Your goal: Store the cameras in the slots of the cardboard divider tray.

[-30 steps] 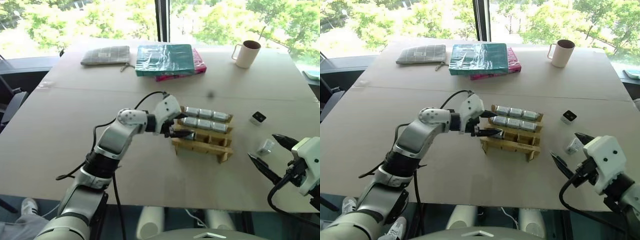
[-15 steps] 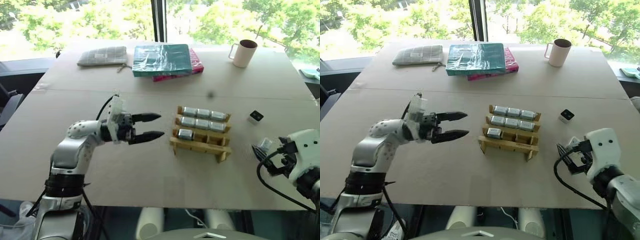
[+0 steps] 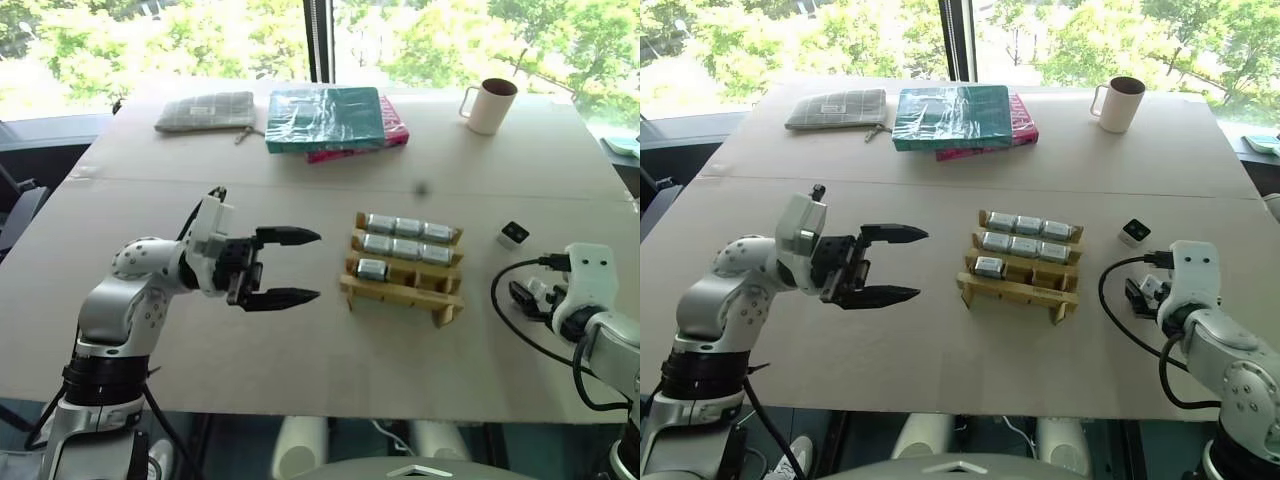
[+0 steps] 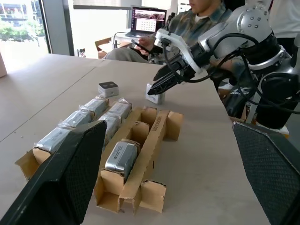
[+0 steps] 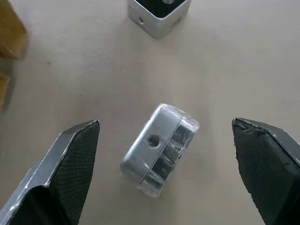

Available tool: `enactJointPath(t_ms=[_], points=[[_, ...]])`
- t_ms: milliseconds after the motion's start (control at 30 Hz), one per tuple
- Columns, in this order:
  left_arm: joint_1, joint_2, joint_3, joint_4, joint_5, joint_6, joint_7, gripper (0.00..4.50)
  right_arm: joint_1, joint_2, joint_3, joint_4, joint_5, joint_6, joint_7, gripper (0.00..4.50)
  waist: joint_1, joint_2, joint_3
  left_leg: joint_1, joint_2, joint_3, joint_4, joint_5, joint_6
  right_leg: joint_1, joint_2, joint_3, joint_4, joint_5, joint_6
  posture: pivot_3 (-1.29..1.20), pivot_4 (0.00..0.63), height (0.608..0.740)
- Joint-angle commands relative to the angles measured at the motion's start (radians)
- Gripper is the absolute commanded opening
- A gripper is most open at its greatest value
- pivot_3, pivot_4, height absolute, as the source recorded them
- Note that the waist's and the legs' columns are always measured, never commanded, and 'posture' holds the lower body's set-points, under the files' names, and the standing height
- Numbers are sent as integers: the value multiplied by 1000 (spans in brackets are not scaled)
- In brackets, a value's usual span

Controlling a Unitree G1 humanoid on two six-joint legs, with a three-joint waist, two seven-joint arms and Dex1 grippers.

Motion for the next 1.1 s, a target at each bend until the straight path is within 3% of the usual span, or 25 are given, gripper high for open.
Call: enactJointPath(t_ms=[33, 167, 267, 400, 567, 733, 1100], points=[[9, 9, 16, -57, -19, 0, 30, 4500, -12, -21, -6, 12, -50, 29, 38, 2686, 1, 0, 0, 0, 0, 0, 0, 0, 0, 0, 0, 0, 0, 0, 0, 0, 150, 740], [20, 12, 20, -74, -24, 6, 51, 4500, -9, -61, 15, 21, -74, 17, 90, 880, -1, 0, 0, 0, 0, 1, 0, 0, 0, 0, 0, 1, 0, -1, 2, 0, 150, 740], [40, 16, 21, -91, -27, 11, 63, 4500, 43, -205, 119, -17, -101, -152, 211, 838, 0, 1, 1, 0, 0, 1, 0, 0, 0, 0, 0, 1, 0, -1, 2, 0, 150, 740], [92, -3, 26, -93, 7, -51, 91, 4500, 101, -431, 289, -95, -126, -631, 673, 838, -8, 4, 2, 1, 0, 3, -1, -1, 2, -1, -1, 2, -1, -2, 3, 0, 150, 740], [131, -59, 37, -50, 26, -138, 117, 4500, -68, -423, 467, 30, -96, -805, 891, 838, -17, 1, 2, 2, 2, 2, -2, -1, 2, 0, 1, 2, -3, -2, 4, 0, 150, 740], [159, -7, 70, -51, -31, -99, 66, 4500, -240, -360, 643, 191, -188, -890, 954, 838, -22, 0, 3, 1, 1, 3, -1, -1, 1, -1, -3, 2, -2, -2, 2, 0, 150, 740], [305, 36, 168, -111, -73, -102, 55, 4500, -259, -363, 720, 283, -245, -932, 1045, 838, -14, 0, 3, 1, 0, 5, -2, -2, 2, -1, -7, 2, -2, 0, 0, 0, 150, 740]])
